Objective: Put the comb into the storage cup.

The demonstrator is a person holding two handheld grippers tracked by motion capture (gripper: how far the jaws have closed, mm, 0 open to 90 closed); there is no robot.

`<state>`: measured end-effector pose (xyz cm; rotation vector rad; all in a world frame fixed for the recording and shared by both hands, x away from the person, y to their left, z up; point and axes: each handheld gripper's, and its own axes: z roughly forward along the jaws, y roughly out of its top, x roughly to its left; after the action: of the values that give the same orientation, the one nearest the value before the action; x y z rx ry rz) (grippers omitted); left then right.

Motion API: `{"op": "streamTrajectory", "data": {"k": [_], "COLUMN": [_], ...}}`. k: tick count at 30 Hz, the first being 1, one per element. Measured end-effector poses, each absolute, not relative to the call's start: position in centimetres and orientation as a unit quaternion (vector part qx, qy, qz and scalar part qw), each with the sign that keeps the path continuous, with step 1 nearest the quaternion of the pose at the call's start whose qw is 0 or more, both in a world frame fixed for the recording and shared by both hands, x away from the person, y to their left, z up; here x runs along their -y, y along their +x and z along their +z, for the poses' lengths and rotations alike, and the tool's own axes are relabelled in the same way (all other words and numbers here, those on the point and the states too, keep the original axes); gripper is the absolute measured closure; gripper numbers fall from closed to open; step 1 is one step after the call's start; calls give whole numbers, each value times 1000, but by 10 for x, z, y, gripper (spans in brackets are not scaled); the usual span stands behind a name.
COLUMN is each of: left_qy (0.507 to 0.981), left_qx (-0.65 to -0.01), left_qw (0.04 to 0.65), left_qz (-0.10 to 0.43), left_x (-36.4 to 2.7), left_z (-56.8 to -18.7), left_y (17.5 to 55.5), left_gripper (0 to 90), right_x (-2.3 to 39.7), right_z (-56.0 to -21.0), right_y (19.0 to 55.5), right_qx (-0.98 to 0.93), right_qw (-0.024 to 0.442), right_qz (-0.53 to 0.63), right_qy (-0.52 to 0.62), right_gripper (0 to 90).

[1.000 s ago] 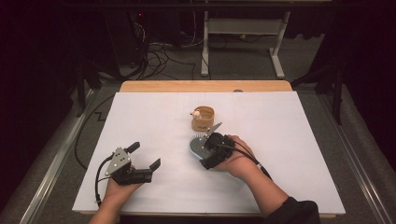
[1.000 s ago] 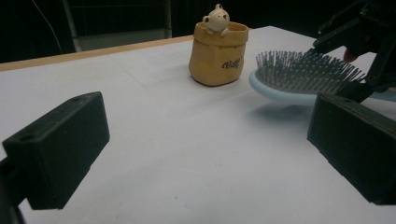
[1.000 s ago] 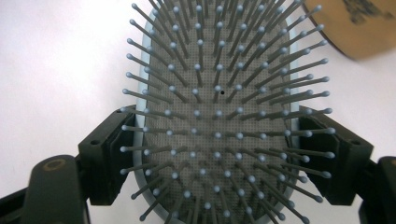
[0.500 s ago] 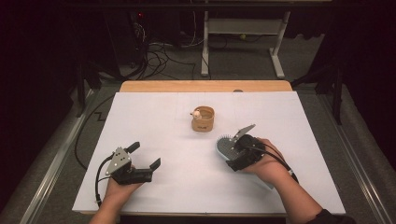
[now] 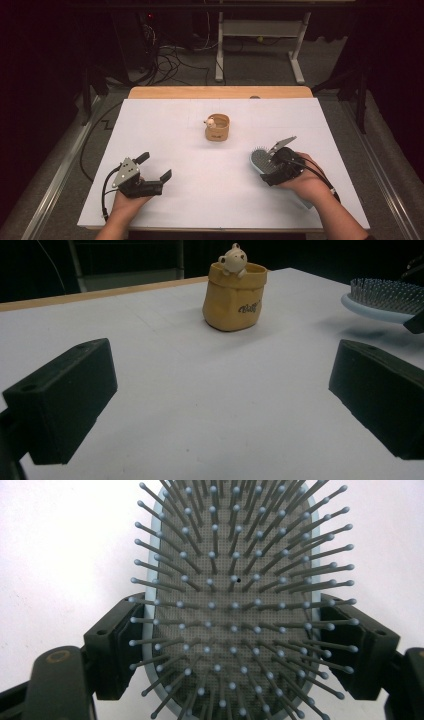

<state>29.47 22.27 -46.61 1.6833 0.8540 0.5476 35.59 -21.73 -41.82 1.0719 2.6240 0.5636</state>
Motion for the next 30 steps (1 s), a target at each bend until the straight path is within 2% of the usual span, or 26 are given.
{"op": "streamTrajectory", "data": {"k": [30], "left_qy": [713], "left_qx": [-361], "left_qw": [556], "left_qz": [228], "left_x": [-222], "left_z": [-467], "left_y": [295], "left_gripper": [0], "right_x": [210], "right_z": [-420], "right_y": [368], "right_qx": [-895], "right_qw": [118], "right_qz": [202], "right_qy": [380], "right_gripper": [203]}}
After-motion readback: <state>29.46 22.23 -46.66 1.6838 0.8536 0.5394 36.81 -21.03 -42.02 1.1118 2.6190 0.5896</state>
